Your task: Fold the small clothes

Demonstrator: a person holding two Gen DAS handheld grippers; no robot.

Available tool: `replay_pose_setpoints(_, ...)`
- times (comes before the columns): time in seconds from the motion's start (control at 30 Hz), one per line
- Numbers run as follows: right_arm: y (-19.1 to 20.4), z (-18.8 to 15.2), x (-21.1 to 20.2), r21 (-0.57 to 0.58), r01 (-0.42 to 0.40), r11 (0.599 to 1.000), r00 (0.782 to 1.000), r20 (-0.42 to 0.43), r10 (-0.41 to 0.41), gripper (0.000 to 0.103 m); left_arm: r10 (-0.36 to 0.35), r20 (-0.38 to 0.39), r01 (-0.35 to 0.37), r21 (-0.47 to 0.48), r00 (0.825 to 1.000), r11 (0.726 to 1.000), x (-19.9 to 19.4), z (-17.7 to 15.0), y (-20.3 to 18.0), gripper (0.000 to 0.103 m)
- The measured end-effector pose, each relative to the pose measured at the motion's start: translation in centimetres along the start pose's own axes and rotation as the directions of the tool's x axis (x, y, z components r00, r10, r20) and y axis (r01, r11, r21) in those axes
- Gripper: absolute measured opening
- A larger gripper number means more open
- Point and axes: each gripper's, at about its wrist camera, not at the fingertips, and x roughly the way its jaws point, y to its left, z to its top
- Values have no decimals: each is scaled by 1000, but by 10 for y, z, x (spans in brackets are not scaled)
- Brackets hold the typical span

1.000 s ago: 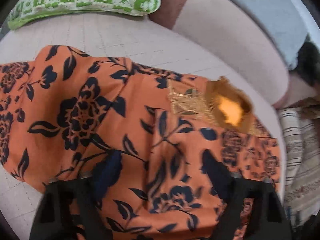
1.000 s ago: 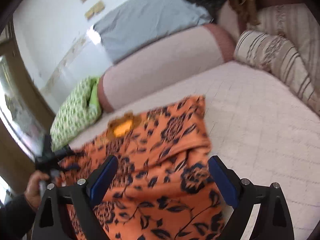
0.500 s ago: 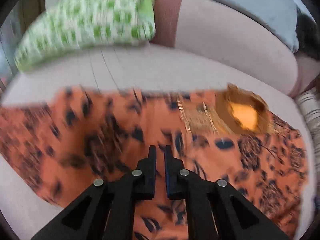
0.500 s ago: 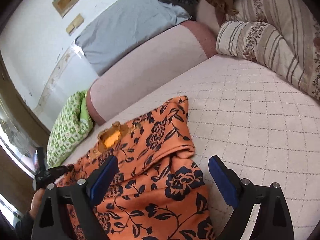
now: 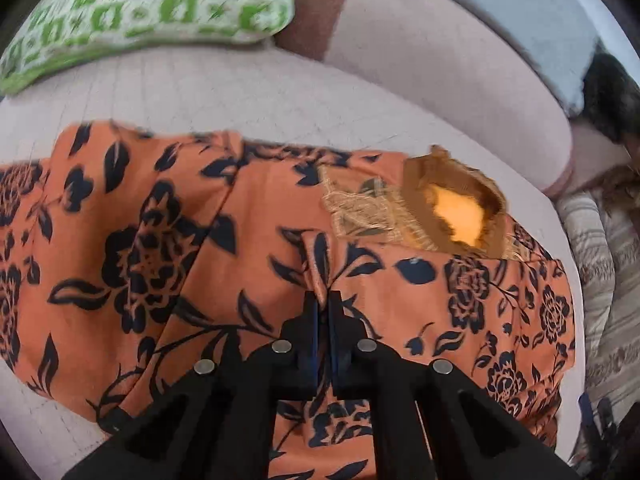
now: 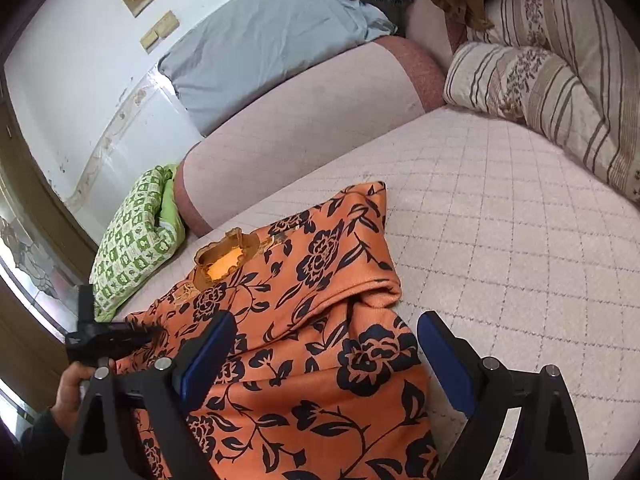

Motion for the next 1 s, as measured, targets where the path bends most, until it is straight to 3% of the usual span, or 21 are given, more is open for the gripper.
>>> replay_pose_setpoints(0.07, -1, 0, 1, 6, -4, 1000, 1000, -6, 4, 94, 37, 101, -44, 68, 994, 997, -19, 3, -14, 3)
replay_pose_setpoints(0.13, -2, 2, 0, 9, -7, 1000, 1000, 1, 7, 94, 75, 224, -104, 121, 972, 987, -43, 6, -27, 3)
replay_pose_setpoints(0.17, -2, 3, -1, 13, -8, 1000, 1000, 6, 8, 94, 74, 237, -108, 137, 969, 985, -46, 6, -30, 3)
replay_pose_setpoints(0.27, -5, 4, 1, 22, -10, 1000, 1000, 3, 10, 94, 102, 156, -126, 155, 983, 980, -19, 1, -27, 4)
replay_pose_setpoints(0.37, -6, 4, 4, 19, -6, 1000, 1000, -9, 6, 94, 173, 89, -184, 139, 981, 973, 12, -11, -16, 7)
replay_pose_setpoints(0.47, -11, 15, 5, 81, -72, 994, 996, -43, 76, 94, 155, 141, -173, 132, 978, 976, -8, -15, -14, 19)
replay_pose_setpoints(0.57, -25, 37, 19, 147, -98, 984, 993, -56, 107, 94, 92, 222, -125, 138, 971, 983, -45, -21, -22, 34)
replay_pose_setpoints(0.6, -32, 42, 31, 188, -109, 976, 987, -94, 129, 94, 70, 248, -109, 148, 966, 983, -53, -26, -28, 43)
replay_pose_setpoints(0.7, -61, 49, 87, 351, -84, 933, 955, -237, 176, 90, 16, 235, -68, 217, 972, 974, -50, -40, -49, 47)
replay_pose_setpoints(0.73, -61, 49, 87, 351, -84, 933, 955, -237, 176, 75, 31, 206, -79, 228, 978, 970, -41, -42, -52, 47)
replay_pose_setpoints(0.77, -57, 50, 98, 328, -79, 941, 944, -279, 177, 36, 66, 151, -101, 234, 986, 967, -25, -46, -52, 47)
replay_pose_setpoints(0.8, -52, 50, 106, 297, -69, 953, 931, -323, 168, 15, 91, 84, -109, 238, 992, 965, -5, -50, -50, 44)
replay_pose_setpoints(0.83, -43, 50, 111, 234, -25, 972, 928, -356, 109, 13, 108, 62, -120, 245, 992, 962, 5, -54, -49, 44)
replay_pose_setpoints(0.87, -33, 52, 110, 136, 24, 990, 934, -356, 26, 13, 110, 116, -138, 269, 987, 953, 2, -58, -52, 44)
replay_pose_setpoints(0.93, -26, 47, 112, -4, 113, 994, 930, -351, -107, 14, 121, 132, -155, 291, 984, 944, -1, -64, -58, 44)
replay_pose_setpoints(1.0, -36, 42, 114, 73, 102, 992, 937, -343, -71, 20, 99, 111, -125, 264, 989, 956, -9, -61, -54, 44)
